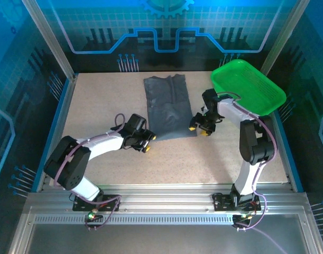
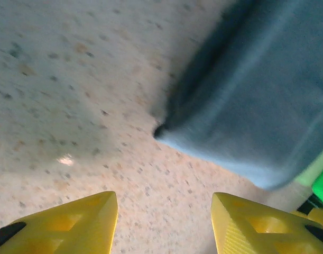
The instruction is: Fold and stack the t-shirts
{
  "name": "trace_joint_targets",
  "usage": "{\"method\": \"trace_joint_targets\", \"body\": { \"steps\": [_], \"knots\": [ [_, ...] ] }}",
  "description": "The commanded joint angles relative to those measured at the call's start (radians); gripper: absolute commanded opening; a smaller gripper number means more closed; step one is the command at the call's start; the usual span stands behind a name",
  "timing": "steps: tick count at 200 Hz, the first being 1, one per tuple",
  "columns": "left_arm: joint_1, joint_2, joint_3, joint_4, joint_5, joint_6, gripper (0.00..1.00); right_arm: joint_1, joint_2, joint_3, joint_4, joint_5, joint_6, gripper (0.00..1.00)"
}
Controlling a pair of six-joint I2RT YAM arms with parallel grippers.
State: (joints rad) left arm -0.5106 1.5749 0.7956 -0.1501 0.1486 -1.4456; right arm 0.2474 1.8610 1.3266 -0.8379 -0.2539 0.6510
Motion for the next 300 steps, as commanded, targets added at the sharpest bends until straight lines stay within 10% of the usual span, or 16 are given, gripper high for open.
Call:
{"method": "trace_joint_targets", "body": {
  "steps": [1, 64, 120, 228, 300],
  "knots": [
    [0.003, 0.059, 0.024, 0.101, -0.028, -0.086, 0.50, -0.008, 0.057, 0.003, 0.066, -0.038, 0.019, 0.56],
    [0.019, 0.203, 0.087, 0.175, -0.039, -0.069, 0.20, 0.009, 0.188, 0.108, -0.004, -0.026, 0.036, 0.44],
    [0.046, 0.161, 0.130, 0.121, -0.071, -0.002, 0.00, 0.042, 0.191, 0.137, 0.054, -0.025, 0.078, 0.00],
    [-0.083, -0.377, -0.206, -0.132, 0.019, 0.053, 0.00, 0.214, -0.256, -0.301, 0.049, -0.019, 0.149, 0.00],
    [-0.205, -0.642, -0.049, -0.295, -0.168, 0.073, 0.00, 0.277, -0.538, -0.239, -0.145, 0.020, 0.268, 0.00]
  ]
}}
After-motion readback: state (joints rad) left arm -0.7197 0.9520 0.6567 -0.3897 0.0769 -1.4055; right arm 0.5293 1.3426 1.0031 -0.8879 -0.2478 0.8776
